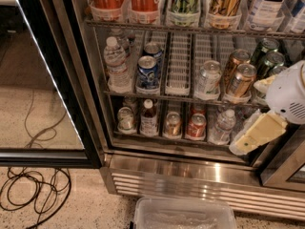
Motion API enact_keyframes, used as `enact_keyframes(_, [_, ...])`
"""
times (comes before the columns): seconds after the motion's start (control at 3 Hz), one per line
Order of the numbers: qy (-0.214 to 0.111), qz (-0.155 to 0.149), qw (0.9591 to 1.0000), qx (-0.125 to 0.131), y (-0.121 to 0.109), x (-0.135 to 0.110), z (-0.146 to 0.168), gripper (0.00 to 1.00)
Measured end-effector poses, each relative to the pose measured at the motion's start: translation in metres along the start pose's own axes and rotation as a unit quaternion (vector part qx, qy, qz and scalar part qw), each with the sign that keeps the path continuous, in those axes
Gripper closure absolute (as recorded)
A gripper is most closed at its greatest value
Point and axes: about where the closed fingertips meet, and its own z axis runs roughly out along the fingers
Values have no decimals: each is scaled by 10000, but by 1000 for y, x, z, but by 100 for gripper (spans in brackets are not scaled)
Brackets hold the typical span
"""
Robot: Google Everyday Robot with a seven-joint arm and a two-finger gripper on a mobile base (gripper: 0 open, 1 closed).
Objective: Pick orange can from middle shelf of fridge
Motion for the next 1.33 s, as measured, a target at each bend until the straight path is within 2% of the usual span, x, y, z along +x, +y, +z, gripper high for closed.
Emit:
enact_keyframes(0.33, [-260,100,9993,257,-11,-9,1,0])
enact_keyframes(0.67, [-259,97,9993,260,-11,-9,1,0])
enact_keyframes(1.0, [-501,415,9973,342,-11,-5,10,0])
enact_keyframes(1.33, [-1059,918,9891,449,-13,5,36,0])
